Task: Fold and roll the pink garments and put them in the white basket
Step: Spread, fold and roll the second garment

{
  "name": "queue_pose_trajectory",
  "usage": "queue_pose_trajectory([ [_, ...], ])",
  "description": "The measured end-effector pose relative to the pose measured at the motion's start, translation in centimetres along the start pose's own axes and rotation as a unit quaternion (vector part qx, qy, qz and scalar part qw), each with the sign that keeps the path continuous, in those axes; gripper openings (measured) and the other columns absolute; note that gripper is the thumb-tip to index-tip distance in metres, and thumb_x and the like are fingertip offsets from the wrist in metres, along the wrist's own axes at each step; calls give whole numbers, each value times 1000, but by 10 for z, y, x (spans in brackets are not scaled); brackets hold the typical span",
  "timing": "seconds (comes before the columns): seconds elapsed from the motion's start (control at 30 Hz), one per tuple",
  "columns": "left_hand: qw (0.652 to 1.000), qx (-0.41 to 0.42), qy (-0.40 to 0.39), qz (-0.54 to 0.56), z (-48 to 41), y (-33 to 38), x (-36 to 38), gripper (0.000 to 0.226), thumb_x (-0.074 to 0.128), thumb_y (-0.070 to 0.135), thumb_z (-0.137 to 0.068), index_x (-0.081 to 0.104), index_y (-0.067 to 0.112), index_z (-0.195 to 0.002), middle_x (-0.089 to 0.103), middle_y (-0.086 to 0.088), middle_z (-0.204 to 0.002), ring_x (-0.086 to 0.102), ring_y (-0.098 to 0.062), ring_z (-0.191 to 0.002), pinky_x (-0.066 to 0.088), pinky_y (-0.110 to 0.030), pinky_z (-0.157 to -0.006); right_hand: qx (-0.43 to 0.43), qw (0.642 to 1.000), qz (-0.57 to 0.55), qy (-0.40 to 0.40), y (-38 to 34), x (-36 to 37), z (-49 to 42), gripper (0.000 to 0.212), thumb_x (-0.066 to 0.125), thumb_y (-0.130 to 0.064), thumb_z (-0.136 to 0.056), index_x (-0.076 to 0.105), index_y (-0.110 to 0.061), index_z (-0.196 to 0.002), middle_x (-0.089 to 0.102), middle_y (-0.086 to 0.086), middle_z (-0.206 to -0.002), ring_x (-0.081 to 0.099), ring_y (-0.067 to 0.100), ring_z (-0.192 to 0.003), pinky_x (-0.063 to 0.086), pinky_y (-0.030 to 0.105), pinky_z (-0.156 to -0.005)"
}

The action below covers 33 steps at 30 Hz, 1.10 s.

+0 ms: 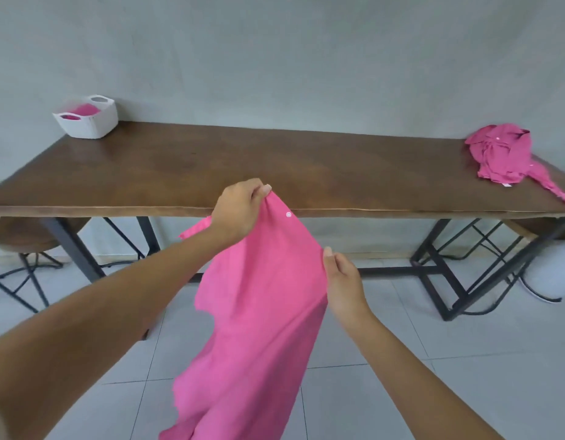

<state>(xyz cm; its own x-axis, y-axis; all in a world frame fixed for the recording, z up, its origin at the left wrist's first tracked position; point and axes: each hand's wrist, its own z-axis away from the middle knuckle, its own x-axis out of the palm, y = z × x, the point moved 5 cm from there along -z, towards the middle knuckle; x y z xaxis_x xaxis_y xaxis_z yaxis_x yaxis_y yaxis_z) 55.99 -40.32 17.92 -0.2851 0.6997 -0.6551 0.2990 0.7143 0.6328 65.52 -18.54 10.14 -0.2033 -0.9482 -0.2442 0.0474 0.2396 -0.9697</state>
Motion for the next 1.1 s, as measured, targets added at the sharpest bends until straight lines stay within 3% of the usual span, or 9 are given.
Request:
queue_pose_trajectory([
  [0.2, 996, -55, 60, -44, 7, 1, -41, 39, 45, 35, -107, 50, 13, -75, 51, 3, -68, 50, -26, -71, 32, -36, -62, -60, 994, 8, -87, -5, -2, 43, 43, 51, -45, -101, 42, -21, -67, 37, -17, -58, 35, 3, -55, 31, 16, -54],
  [0.3, 992, -81, 75, -68, 12, -5, -61, 39, 45, 34, -107, 49, 14, -73, 49, 3, -66, 49, -26, -72, 31, -34, -65, -90, 986, 40, -132, 6, -2, 59, 44, 57, -43, -100, 40, -19, -67, 38, -15, -57, 33, 5, -54, 30, 21, -53],
  [0.47, 984, -112, 104, -92, 26, -25, -94, 39, 46, 33, -107, 54, 9, -78, 51, -3, -69, 50, -30, -76, 33, -35, -67, -93, 980, 91, -148, 36, -22, 72, 47, 63, -44, -96, 37, -19, -66, 38, -14, -53, 33, 6, -52, 29, 23, -52],
  [0.57, 977, -141, 120, -102, 38, -42, -111, 38, 46, 34, -107, 56, 8, -80, 52, -7, -72, 50, -31, -78, 33, -35, -69, -60, 983, 77, -158, 60, -43, 73, 50, 65, -55, -90, 40, -19, -66, 37, -13, -56, 33, 9, -55, 28, 26, -53],
  [0.63, 973, -159, 119, -114, 49, -56, -118, 40, 46, 34, -107, 58, 5, -82, 54, -10, -75, 50, -32, -79, 33, -35, -70, -43, 982, 78, -164, 72, -58, 72, 52, 66, -61, -85, 42, -19, -65, 38, -10, -57, 33, 10, -55, 27, 26, -54],
  [0.8, 961, -215, 110, -131, 85, -101, -122, 43, 45, 34, -107, 59, 3, -81, 58, -16, -79, 54, -38, -84, 35, -38, -72, -38, 976, 138, -166, 90, -102, 58, 52, 74, -46, -87, 38, -20, -61, 37, -6, -56, 33, 11, -55, 27, 31, -56],
  [0.93, 949, -269, 95, -132, 110, -131, -113, 38, 44, 35, -107, 65, 6, -95, 60, -18, -91, 58, -44, -99, 38, -40, -78, -23, 966, 184, -179, 102, -132, 41, 50, 79, -47, -82, 47, -16, -59, 41, -7, -53, 37, 10, -53, 29, 30, -56],
  [1.03, 941, -297, 74, -144, 115, -142, -101, 36, 45, 35, -106, 64, 8, -90, 62, -21, -97, 59, -45, -101, 38, -40, -78, -11, 963, 201, -177, 106, -147, 29, 38, 82, -42, -81, 62, -15, -62, 45, -11, -51, 39, 7, -51, 31, 28, -56],
  [1.1, 930, -325, 49, -164, 115, -153, -93, 38, 44, 39, -106, 69, 9, -101, 66, -23, -109, 60, -45, -104, 40, -41, -78, -17, 955, 239, -176, 106, -151, 19, 34, 81, -43, -81, 65, -17, -64, 45, -13, -50, 39, 4, -49, 31, 26, -56],
])
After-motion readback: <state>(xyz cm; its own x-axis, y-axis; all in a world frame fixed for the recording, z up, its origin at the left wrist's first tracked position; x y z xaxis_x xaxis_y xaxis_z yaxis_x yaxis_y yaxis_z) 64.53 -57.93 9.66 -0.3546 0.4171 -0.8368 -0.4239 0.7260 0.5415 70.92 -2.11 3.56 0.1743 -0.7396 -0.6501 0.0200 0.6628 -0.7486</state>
